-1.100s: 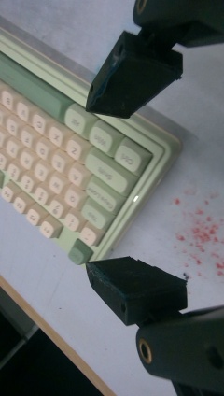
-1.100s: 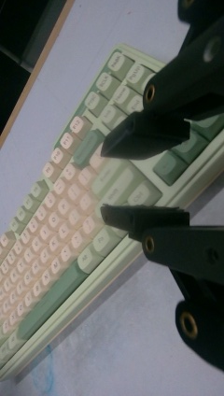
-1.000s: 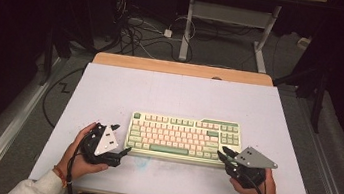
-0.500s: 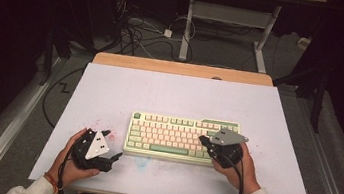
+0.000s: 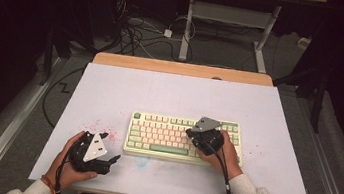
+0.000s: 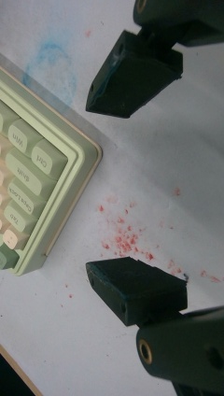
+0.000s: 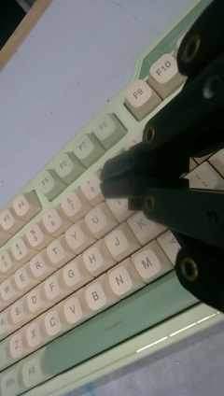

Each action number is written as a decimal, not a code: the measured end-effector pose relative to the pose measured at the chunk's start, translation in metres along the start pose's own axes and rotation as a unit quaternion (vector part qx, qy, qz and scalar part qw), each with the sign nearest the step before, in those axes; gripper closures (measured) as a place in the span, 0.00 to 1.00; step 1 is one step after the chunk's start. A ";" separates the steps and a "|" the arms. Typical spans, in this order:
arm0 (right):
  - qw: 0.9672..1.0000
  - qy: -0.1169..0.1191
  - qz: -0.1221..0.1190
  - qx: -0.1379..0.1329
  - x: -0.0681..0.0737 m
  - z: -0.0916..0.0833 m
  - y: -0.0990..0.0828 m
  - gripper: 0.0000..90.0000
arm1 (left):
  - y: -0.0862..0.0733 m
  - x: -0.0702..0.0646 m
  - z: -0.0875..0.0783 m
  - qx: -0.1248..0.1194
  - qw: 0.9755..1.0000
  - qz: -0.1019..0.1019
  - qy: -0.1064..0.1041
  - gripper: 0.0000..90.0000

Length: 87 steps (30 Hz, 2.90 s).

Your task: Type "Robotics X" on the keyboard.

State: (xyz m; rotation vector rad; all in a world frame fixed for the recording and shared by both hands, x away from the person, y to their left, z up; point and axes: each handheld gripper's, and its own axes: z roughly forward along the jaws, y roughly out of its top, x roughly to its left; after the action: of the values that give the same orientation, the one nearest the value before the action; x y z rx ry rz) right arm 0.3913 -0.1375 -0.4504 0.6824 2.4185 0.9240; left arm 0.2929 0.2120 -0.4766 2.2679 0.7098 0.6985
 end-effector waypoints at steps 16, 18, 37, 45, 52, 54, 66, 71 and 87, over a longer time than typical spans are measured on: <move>1.000 0.002 0.008 0.019 -0.001 0.005 -0.003 1.00 | 0.001 -0.001 0.000 0.004 1.000 -0.001 -0.002 0.21; 1.000 0.001 0.009 0.011 -0.002 0.003 -0.002 1.00 | 0.001 -0.001 0.000 0.004 1.000 -0.001 -0.001 0.21; 0.999 -0.004 0.013 -0.034 -0.002 -0.015 0.000 0.93 | 0.001 -0.001 0.000 0.005 1.000 0.003 -0.003 0.21; 0.998 -0.006 0.012 -0.058 -0.001 -0.030 -0.002 0.78 | 0.001 -0.001 0.001 0.009 1.000 0.006 -0.004 0.21; 0.996 -0.024 0.015 -0.089 -0.001 -0.045 -0.006 0.56 | 0.001 -0.001 0.000 0.006 1.000 0.000 -0.005 0.22; 0.994 -0.034 0.014 -0.100 0.000 -0.050 -0.008 0.50 | 0.001 -0.001 -0.001 0.006 1.000 -0.001 -0.002 0.23; 0.989 -0.079 0.020 -0.124 0.002 -0.075 -0.027 0.33 | 0.002 -0.001 -0.001 0.007 1.000 -0.005 0.001 0.24; 0.986 -0.093 0.031 -0.135 -0.001 -0.085 -0.037 0.32 | 0.002 -0.001 -0.001 0.006 1.000 -0.008 0.002 0.24; 0.984 -0.118 0.048 -0.126 -0.004 -0.104 -0.070 0.27 | 0.005 0.000 -0.002 0.003 1.000 -0.015 0.000 0.30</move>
State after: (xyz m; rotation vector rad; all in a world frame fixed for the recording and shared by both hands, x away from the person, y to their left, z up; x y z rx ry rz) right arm 0.3158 -0.2350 -0.4292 0.7717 2.0343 1.0981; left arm 0.2927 0.2095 -0.4719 2.2576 0.7439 0.6829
